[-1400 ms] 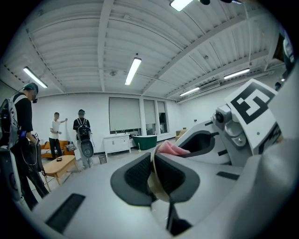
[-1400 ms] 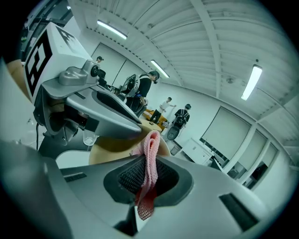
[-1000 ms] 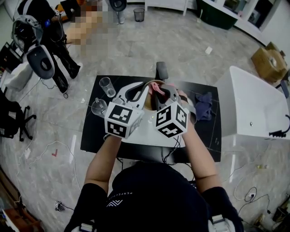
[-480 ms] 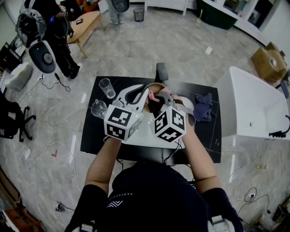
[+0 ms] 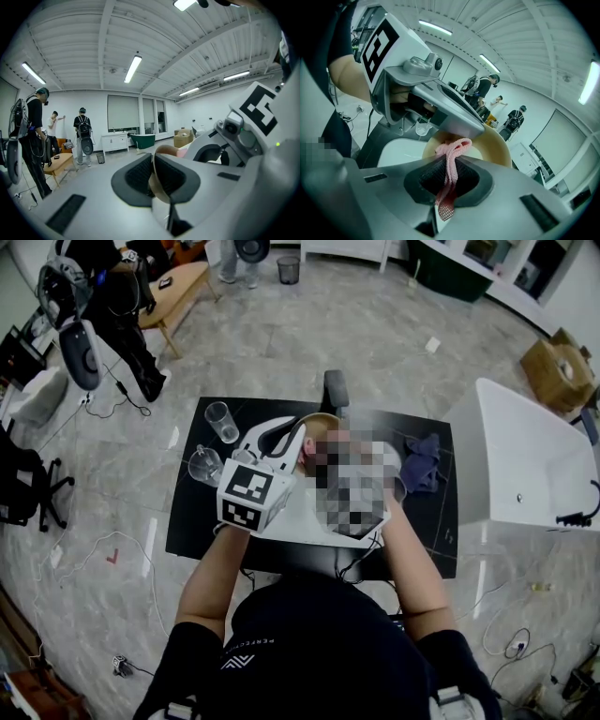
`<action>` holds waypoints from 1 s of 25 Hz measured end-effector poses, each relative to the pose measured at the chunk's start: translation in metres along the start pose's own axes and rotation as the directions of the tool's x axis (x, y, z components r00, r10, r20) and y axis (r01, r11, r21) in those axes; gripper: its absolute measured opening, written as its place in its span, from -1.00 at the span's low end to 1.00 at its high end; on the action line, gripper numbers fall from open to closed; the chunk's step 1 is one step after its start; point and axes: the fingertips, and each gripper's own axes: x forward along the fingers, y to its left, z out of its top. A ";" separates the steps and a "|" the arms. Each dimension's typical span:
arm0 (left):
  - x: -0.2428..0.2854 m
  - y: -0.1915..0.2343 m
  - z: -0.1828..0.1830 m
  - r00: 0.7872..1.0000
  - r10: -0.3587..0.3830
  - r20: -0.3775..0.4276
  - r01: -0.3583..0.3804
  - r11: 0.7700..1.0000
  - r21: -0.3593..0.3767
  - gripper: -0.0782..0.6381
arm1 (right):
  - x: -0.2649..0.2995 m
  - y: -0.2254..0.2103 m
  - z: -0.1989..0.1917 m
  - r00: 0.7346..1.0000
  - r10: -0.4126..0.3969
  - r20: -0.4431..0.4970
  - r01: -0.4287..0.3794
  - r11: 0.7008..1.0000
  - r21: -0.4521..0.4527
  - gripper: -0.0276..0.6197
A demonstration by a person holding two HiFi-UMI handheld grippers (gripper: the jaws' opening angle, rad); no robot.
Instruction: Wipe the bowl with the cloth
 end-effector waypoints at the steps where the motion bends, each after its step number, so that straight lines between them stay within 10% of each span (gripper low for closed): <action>1: 0.000 0.000 -0.001 1.000 0.002 -0.002 -0.002 1.000 0.001 -0.71 | -0.001 0.002 0.000 1.000 0.011 0.006 -0.011 1.000 0.005 -0.76; 25: -0.008 0.016 -0.031 0.995 0.072 -0.063 -0.073 0.997 -0.024 -0.73 | -0.027 0.031 0.012 0.967 0.205 0.152 -0.223 0.969 0.110 -0.76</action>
